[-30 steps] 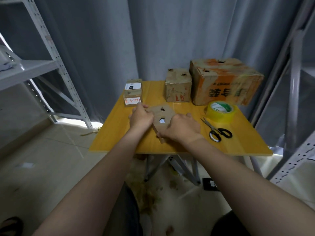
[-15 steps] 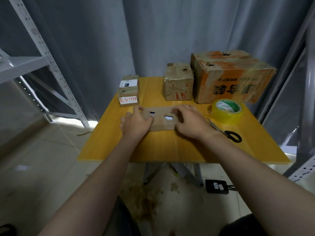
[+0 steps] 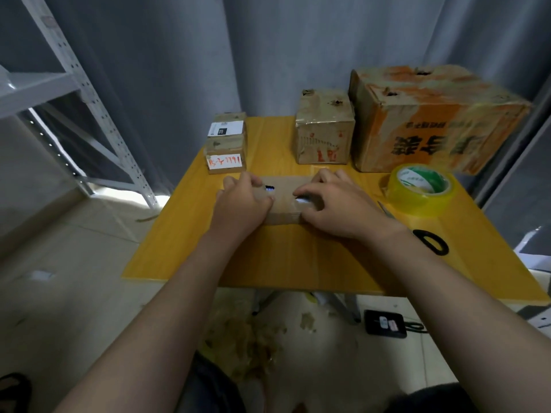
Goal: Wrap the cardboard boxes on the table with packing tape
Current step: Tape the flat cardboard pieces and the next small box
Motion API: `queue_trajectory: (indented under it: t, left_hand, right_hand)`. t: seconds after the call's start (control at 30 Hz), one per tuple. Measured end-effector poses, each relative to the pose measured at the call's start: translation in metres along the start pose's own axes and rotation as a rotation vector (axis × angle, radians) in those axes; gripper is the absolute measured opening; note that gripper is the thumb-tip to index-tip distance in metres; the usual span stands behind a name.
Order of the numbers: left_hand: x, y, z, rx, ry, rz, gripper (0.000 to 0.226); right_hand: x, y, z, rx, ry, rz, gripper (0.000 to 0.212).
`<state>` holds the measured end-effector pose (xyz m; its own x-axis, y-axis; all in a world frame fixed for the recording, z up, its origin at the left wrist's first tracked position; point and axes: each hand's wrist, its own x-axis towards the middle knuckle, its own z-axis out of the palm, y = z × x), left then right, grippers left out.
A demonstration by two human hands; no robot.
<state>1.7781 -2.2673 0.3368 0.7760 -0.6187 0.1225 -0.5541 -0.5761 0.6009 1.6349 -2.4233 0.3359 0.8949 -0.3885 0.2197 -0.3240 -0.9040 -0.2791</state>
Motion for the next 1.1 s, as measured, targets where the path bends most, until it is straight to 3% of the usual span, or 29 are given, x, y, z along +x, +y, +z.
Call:
queue_trajectory:
  t: [0.43, 1.1]
  left_hand:
    - [-0.012, -0.001, -0.007, -0.056, -0.031, 0.023, 0.037]
    - [-0.012, 0.000, -0.001, 0.136, -0.024, 0.111, 0.043]
  right_hand:
    - [-0.008, 0.008, 0.009, -0.005, 0.020, -0.015, 0.051]
    - [-0.006, 0.013, 0.010, 0.125, 0.032, 0.039, 0.061]
